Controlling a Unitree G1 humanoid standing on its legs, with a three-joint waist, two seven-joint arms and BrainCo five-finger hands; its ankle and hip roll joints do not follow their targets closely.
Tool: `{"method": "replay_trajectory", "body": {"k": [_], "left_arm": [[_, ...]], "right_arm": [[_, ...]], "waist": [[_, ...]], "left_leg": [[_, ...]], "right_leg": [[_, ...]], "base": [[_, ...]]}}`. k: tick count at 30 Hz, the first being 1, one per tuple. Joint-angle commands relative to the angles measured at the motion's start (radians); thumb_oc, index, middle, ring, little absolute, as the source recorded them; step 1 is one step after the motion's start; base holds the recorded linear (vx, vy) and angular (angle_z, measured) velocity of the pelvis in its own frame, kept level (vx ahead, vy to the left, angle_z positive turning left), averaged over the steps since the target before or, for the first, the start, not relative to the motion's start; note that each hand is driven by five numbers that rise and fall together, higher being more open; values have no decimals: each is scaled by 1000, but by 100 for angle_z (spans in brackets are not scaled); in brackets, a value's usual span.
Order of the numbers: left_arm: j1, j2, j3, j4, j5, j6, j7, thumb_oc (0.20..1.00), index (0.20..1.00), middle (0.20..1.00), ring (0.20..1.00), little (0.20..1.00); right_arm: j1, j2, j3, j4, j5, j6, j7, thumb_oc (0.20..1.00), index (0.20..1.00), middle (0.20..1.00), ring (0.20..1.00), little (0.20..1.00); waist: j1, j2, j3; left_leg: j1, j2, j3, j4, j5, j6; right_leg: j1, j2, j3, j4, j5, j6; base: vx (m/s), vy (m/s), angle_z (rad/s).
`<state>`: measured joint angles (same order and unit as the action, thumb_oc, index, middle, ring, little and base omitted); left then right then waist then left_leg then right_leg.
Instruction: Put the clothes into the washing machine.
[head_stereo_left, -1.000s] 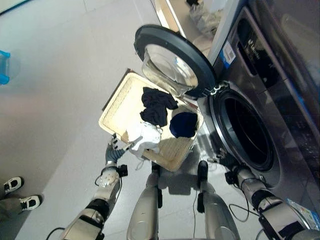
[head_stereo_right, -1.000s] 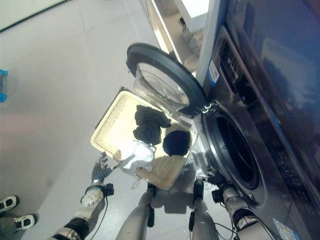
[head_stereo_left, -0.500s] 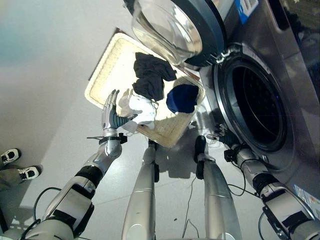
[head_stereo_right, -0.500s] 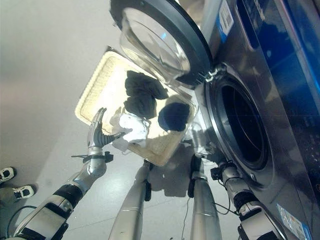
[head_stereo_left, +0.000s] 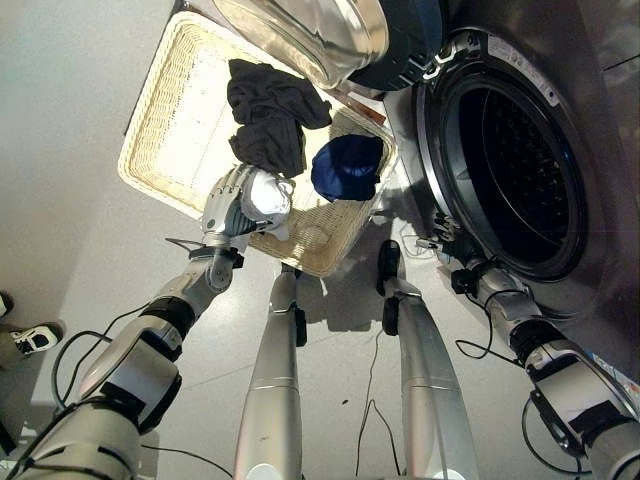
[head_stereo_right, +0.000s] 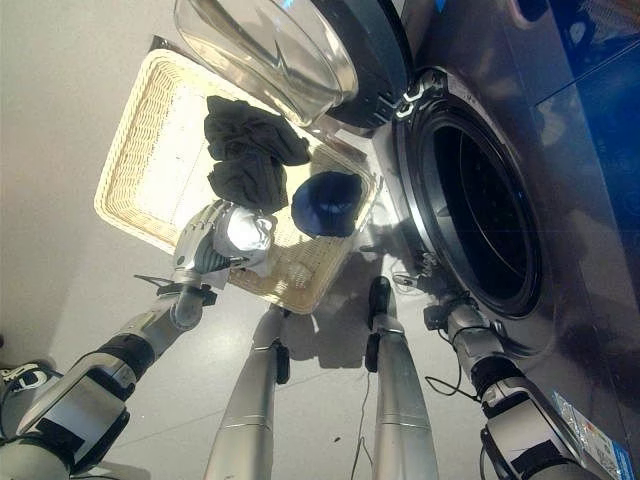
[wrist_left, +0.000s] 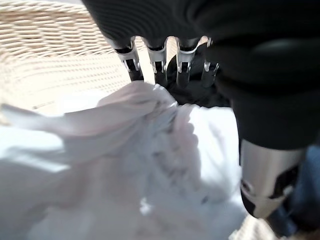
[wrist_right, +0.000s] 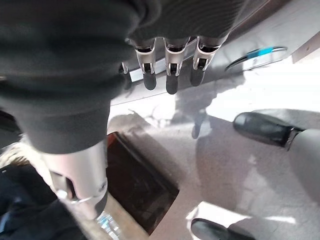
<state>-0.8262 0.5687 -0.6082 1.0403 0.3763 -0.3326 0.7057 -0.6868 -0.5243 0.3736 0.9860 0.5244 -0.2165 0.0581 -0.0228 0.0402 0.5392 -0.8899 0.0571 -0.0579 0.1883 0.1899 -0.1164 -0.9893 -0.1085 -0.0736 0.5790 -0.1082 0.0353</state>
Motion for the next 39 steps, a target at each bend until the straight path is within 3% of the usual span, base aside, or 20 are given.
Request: {"method": "replay_trajectory", "body": {"k": [1, 11, 20, 27, 34, 35, 36, 37, 38, 39], "left_arm": [[-21, 31, 37, 38, -31, 32, 41, 1000, 1000, 1000, 1000, 1000], [-36, 12, 70, 106, -41, 33, 125, 1000, 1000, 1000, 1000, 1000], [17, -27, 83, 120, -2, 27, 128, 1000, 1000, 1000, 1000, 1000], [-39, -22, 51, 148, -18, 58, 32, 1000, 1000, 1000, 1000, 1000], [-58, -29, 6, 195, -42, 101, -155, 1000, 1000, 1000, 1000, 1000], [-63, -29, 1, 198, -40, 104, -172, 937, 937, 937, 937, 937], [-67, -30, -2, 199, -37, 110, -182, 573, 573, 573, 573, 573], [-68, -30, -3, 200, -36, 111, -186, 492, 492, 492, 492, 492], [-76, -29, -11, 204, -34, 109, -199, 200, 200, 200, 200, 200], [-84, -26, -14, 204, -38, 111, -207, 200, 200, 200, 200, 200]], "right_arm": [[13, -33, 28, -39, 44, -59, 11, 1000, 1000, 1000, 1000, 1000], [-12, -22, 32, -12, 68, -80, 2, 1000, 1000, 1000, 1000, 1000], [-12, -12, 31, 1, 67, -97, 3, 1000, 1000, 1000, 1000, 1000], [-40, -12, 39, 10, 69, -87, 4, 1000, 1000, 1000, 1000, 1000], [-62, -20, 53, 12, 76, -81, 3, 1000, 1000, 1000, 1000, 1000], [-67, -20, 55, 16, 76, -82, 4, 1000, 1000, 1000, 1000, 1000], [-70, -19, 56, 16, 75, -82, 4, 1000, 1000, 1000, 1000, 1000], [-71, -19, 56, 16, 75, -82, 3, 1000, 1000, 1000, 1000, 1000], [-77, -20, 58, 18, 74, -82, 5, 1000, 1000, 1000, 1000, 1000], [-83, -20, 60, 20, 74, -81, 5, 1000, 1000, 1000, 1000, 1000]], "waist": [[4, -51, -19], [9, -59, -19], [17, -65, -19], [10, -68, -19], [1, -69, -19], [0, -69, -19], [-1, -69, -19], [-1, -69, -19], [-3, -69, -19], [-4, -68, -19]], "left_leg": [[-32, -60, 32, 163, -122, 26], [-48, -64, 24, 151, -116, 19], [-50, -65, 16, 139, -111, 19], [-55, -66, 20, 138, -108, 19], [-53, -65, 29, 134, -104, 22], [-54, -64, 30, 134, -103, 22], [-54, -64, 31, 134, -103, 22], [-54, -64, 31, 134, -103, 22], [-56, -64, 31, 133, -103, 22], [-56, -63, 32, 131, -102, 22]], "right_leg": [[30, 45, 3, -197, 180, 77], [19, 41, -11, -213, 186, 77], [19, 43, -18, -222, 191, 78], [15, 44, -20, -225, 197, 81], [16, 47, -16, -231, 203, 81], [14, 48, -15, -230, 203, 81], [14, 49, -14, -231, 204, 81], [14, 49, -14, -231, 204, 81], [12, 50, -12, -232, 205, 80], [10, 50, -12, -232, 205, 81]], "base": [[0, 0, 0], [-2, -7, 0], [0, 0, 0], [0, 0, 0], [0, 0, 0], [0, 0, 0], [0, 0, 0], [0, 0, 0], [0, 0, 0], [0, 0, 0]]}}
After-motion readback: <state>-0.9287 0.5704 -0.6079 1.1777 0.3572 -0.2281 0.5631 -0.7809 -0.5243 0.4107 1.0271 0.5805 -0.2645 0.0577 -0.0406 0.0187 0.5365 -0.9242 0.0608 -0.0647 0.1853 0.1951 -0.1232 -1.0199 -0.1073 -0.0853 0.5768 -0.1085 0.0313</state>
